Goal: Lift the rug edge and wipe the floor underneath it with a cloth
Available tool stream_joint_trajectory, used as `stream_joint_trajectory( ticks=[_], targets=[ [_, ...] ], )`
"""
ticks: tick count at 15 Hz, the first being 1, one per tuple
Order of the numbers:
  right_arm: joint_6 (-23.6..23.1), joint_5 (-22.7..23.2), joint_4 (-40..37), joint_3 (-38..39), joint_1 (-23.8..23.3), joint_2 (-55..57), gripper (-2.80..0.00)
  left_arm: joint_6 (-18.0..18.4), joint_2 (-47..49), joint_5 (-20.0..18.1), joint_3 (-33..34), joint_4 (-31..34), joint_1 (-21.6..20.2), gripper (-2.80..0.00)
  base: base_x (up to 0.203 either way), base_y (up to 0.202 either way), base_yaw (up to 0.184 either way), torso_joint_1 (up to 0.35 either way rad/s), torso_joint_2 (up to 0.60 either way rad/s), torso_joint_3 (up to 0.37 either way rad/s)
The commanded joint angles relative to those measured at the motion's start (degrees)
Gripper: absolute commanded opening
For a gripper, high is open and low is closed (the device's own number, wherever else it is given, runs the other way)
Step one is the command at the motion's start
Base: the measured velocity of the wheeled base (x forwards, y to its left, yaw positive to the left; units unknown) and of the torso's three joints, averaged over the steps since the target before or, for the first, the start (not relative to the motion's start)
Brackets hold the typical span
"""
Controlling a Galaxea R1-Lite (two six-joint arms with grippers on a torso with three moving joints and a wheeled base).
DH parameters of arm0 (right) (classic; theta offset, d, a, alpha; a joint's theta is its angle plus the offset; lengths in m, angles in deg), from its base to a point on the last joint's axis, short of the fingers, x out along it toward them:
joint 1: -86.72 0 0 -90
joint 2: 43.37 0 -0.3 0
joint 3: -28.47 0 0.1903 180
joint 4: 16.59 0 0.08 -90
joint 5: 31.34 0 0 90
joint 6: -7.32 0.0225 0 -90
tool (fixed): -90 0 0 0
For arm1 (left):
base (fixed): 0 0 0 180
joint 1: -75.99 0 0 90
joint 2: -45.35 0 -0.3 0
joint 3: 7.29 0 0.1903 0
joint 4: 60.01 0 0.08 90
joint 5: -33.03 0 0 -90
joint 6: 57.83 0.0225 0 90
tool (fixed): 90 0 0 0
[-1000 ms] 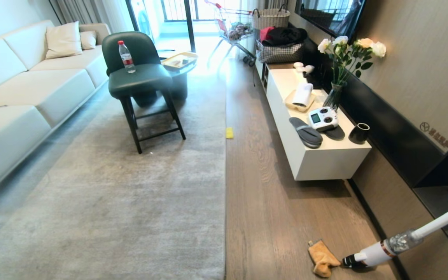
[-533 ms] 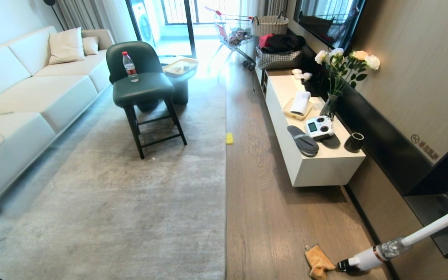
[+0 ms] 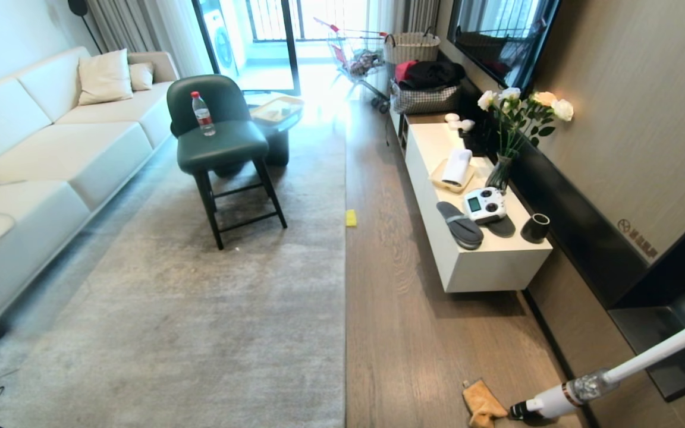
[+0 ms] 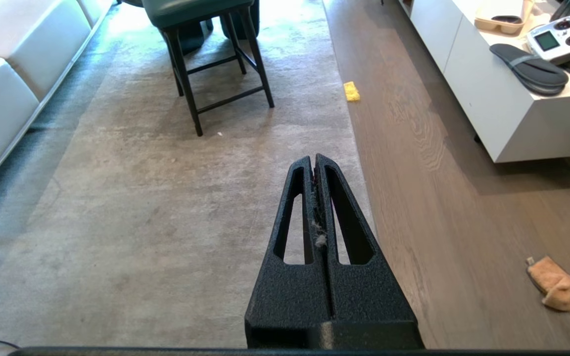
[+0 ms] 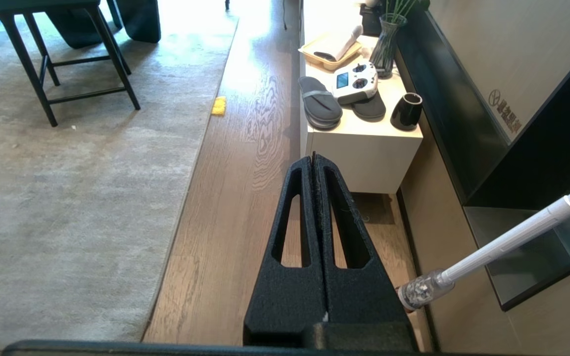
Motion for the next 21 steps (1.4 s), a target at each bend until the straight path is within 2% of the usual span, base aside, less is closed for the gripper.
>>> stream_joint_trajectory(
  ticks=[1,14,21],
  targets=[
    [-0.10,0.04,0.04,0.00,0.02,0.00,-2.80,0.03,0.05,0.01,-0.01,-0.05,0.03,-2.80,0.000,0.000,0.000,0.152,-0.35,-0.200],
    [-0.27,0.04,0.04,0.00,-0.06,0.00,-2.80,0.03,0.05,0.01,-0.01,-0.05,-0.01,-2.80,0.000,0.000,0.000,0.147,-0.33,-0.182],
    [-0.36,0.02,0.04,0.00,-0.06,0.00,-2.80,0.03,0.05,0.01,0.02,-0.05,0.03,-2.80,0.000,0.000,0.000,0.100,-0.21,-0.117]
  ],
)
